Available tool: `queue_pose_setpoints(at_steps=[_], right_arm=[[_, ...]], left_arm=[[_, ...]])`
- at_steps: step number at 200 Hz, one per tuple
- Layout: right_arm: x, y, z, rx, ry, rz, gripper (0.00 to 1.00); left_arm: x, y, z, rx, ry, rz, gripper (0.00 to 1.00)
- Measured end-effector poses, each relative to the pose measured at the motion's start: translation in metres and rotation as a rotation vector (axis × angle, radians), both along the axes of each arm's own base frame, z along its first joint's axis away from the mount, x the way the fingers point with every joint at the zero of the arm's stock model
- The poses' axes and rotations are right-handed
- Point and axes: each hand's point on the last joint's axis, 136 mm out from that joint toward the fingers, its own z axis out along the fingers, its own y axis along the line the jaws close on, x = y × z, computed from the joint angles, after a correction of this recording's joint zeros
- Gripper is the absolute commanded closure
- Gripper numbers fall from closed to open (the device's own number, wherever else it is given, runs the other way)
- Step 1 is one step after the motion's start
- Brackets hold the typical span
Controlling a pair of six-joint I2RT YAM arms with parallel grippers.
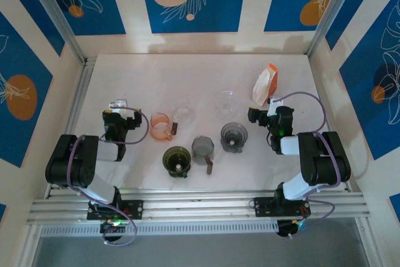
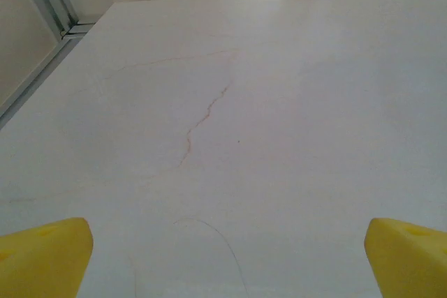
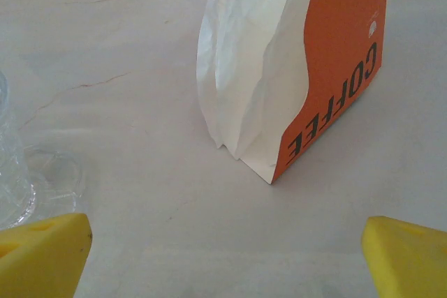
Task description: Place the coffee filter in the dripper
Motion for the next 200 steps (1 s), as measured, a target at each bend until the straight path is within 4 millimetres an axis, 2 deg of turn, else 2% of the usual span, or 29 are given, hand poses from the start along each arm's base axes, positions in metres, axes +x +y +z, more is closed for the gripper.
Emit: queue_pose_setpoints(at_steps=[35, 88, 200], right_arm=[[0.0, 0.0, 0.0, 0.0, 0.0, 0.0, 0.01], [0.0, 0.0, 0.0, 0.0, 0.0, 0.0, 0.01], [0.0, 0.0, 0.0, 0.0, 0.0, 0.0, 0.01]], left_arm=[[0.0, 0.0, -0.001, 0.006, 0.006, -0.004, 0.0], [0.002, -0.011, -0.001, 0.006, 0.011, -0.065, 0.0], [0.003, -0.014, 0.0, 0.007, 0.011, -0.082, 0.0]])
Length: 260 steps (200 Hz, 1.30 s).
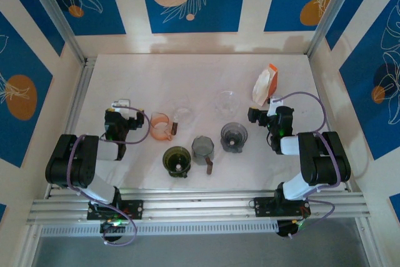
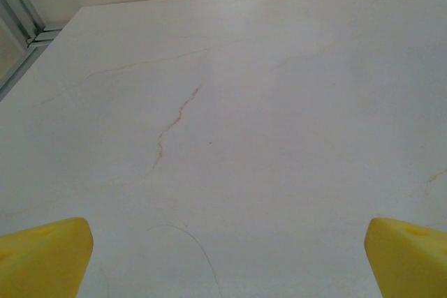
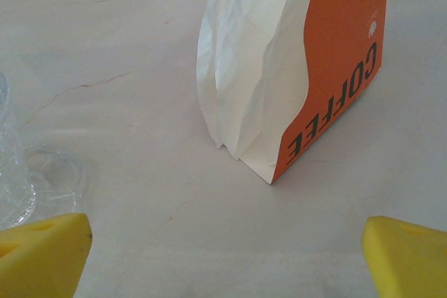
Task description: Place the coffee filter in the dripper
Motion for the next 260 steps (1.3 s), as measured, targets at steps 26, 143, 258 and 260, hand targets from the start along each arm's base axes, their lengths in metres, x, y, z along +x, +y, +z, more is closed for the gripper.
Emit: queue_pose_setpoints(at_steps=[26, 143, 258, 260], right_arm=[[0.0, 0.0, 0.0, 0.0, 0.0, 0.0, 0.01], [0.0, 0.0, 0.0, 0.003, 0.0, 0.002, 0.01], [0.003, -0.015, 0.085, 0.043, 0.069, -0.234, 0.01], [0.002, -0.016, 0.087, 0.052, 0.07, -0.249, 0.01]], left_arm=[[0.0, 0.0, 0.0, 0.0, 0.0, 0.0, 0.0], [-0.001, 0.0, -0.001, 0.0, 0.006, 0.0, 0.0], [-0.001, 0.019, 0.113, -0.129, -0.145, 0.15, 0.0], [-0.001, 0.02, 0.117, -0.144, -0.155, 0.157, 0.0]])
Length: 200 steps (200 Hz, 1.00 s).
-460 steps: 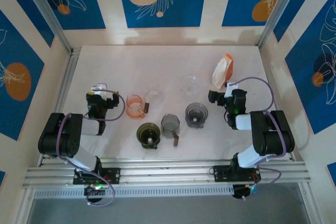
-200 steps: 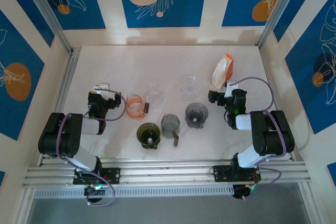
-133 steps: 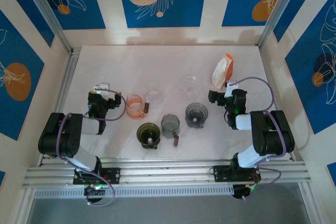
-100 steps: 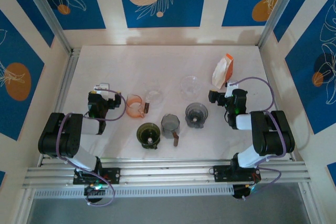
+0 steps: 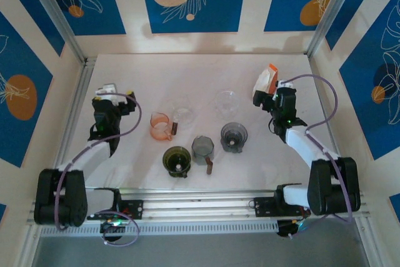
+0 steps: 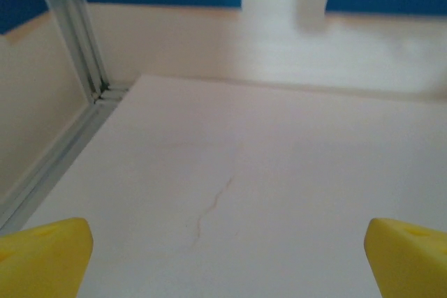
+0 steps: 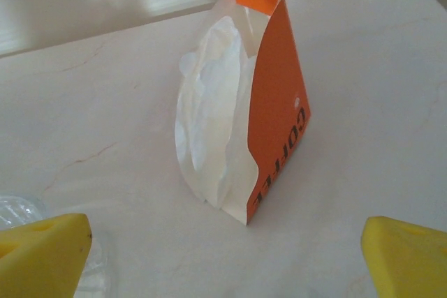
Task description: Place the coffee filter in the dripper
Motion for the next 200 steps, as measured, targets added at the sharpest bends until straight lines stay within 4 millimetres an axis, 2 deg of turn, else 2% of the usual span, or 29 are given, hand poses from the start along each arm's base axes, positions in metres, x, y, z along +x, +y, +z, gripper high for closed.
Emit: queue_pose_setpoints(at_steps=[13, 31, 49, 64, 88, 111, 133, 150, 165, 174, 188, 200], right_arm=[[-0.009, -0.007, 0.01, 0.085, 0.017, -0.109, 0.01], [-0.022, -0.032, 0.025, 0.259, 0.043, -0.314, 0.0], [-0.031, -0.047, 0.033, 0.359, 0.014, -0.385, 0.0], [-0.04, -0.041, 0.026, 0.408, 0.013, -0.382, 0.01], [-0.053, -0.017, 0.013, 0.442, 0.068, -0.3, 0.01], [-0.06, 0.012, 0.018, 0.428, 0.13, -0.181, 0.01], [-0.07, 0.048, 0.032, 0.401, 0.177, -0.039, 0.01], [-0.088, 0.081, 0.036, 0.375, 0.214, 0.093, 0.01], [-0.108, 0.106, 0.034, 0.35, 0.256, 0.2, 0.0], [-0.122, 0.122, 0.033, 0.336, 0.279, 0.267, 0.02], [-0.143, 0.145, 0.031, 0.309, 0.309, 0.375, 0.05], [-0.162, 0.161, 0.027, 0.283, 0.335, 0.461, 0.07]], left_arm=[[-0.003, 0.003, 0.018, -0.098, -0.044, 0.032, 0.0], [-0.007, 0.009, 0.028, -0.289, -0.029, 0.101, 0.0], [-0.009, 0.014, 0.028, -0.454, 0.005, 0.136, 0.0], [-0.01, 0.011, 0.02, -0.578, 0.04, 0.117, 0.0], [-0.012, -0.011, 0.004, -0.769, 0.083, 0.03, 0.0], [-0.019, -0.031, -0.004, -0.919, 0.11, -0.047, 0.04], [-0.027, -0.052, 0.012, -0.983, 0.132, -0.156, 0.1], [-0.038, -0.074, 0.033, -0.968, 0.157, -0.241, 0.11], [-0.058, -0.102, 0.052, -0.933, 0.177, -0.344, 0.13], [-0.077, -0.119, 0.06, -0.907, 0.193, -0.409, 0.15], [-0.106, -0.135, 0.063, -0.867, 0.226, -0.476, 0.17], [-0.13, -0.143, 0.054, -0.833, 0.268, -0.508, 0.21]])
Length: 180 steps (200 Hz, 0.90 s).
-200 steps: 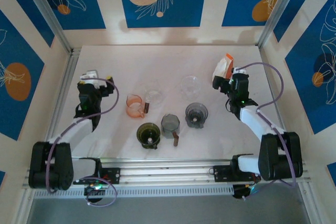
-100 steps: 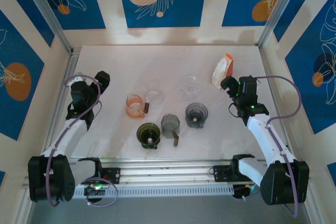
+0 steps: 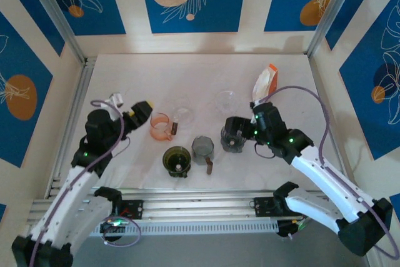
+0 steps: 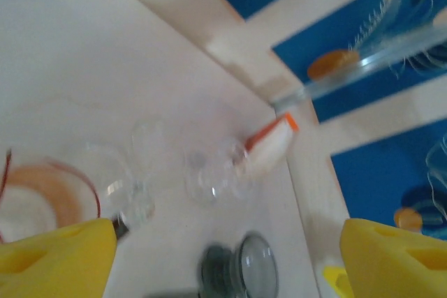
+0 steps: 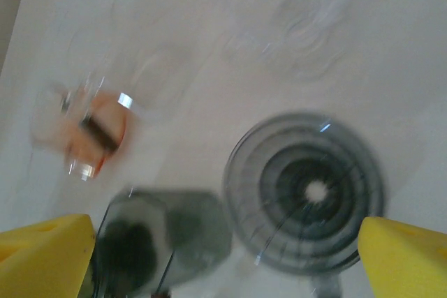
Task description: Place the coffee filter in the dripper
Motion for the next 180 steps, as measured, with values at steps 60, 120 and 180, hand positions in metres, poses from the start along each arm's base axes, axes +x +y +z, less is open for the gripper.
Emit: queue_pose_setpoints(at_steps=[60, 120, 180], right_arm=[[-0.064, 0.039, -0.025, -0.117, 0.04, 0.249, 0.1], [-0.068, 0.032, -0.049, -0.261, 0.068, 0.224, 0.1], [-0.069, 0.027, -0.051, -0.283, 0.074, 0.197, 0.1]], left_arm=[[-0.081, -0.005, -0.135, 0.148, 0.333, -0.121, 0.49], [-0.105, -0.025, -0.176, 0.38, 0.47, -0.227, 0.51], [-0.1, -0.042, -0.189, 0.523, 0.463, -0.243, 0.53]])
